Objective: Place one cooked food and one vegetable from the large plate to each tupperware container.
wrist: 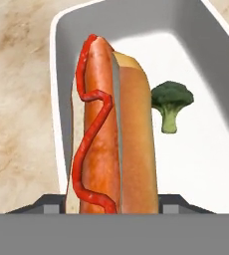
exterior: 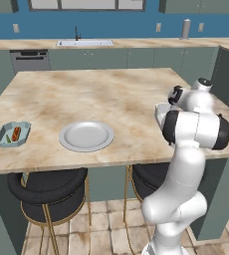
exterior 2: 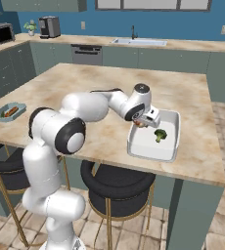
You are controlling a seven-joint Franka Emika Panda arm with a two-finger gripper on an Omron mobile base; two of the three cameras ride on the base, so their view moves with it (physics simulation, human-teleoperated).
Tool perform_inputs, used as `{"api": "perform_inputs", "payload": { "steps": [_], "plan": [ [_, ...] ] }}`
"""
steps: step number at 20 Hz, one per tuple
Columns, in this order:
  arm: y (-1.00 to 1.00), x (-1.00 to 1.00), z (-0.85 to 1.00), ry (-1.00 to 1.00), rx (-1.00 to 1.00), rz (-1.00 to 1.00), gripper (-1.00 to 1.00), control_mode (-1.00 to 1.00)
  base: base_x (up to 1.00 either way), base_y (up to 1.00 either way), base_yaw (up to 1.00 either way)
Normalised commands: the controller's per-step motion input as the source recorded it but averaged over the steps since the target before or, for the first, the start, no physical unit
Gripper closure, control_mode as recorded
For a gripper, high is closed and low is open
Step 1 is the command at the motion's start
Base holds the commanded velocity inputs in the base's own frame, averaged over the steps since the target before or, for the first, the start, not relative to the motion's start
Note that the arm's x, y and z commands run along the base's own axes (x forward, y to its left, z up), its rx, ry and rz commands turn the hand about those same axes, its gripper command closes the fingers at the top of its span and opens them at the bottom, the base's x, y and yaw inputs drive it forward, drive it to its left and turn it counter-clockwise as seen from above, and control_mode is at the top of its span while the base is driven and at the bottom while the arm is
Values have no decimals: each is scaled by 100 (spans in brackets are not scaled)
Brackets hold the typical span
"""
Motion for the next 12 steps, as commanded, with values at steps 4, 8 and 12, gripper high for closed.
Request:
{"api": "perform_inputs", "payload": {
  "steps": [4,8,12],
  "plan": [
    [-24,37,-34,0,-4,0,100,-100,0,0,0],
    [-1,23,-42,0,-7,0,100,-100,0,0,0],
    [-3,20,-31,9,0,0,100,-100,0,0,0]
  ]
}}
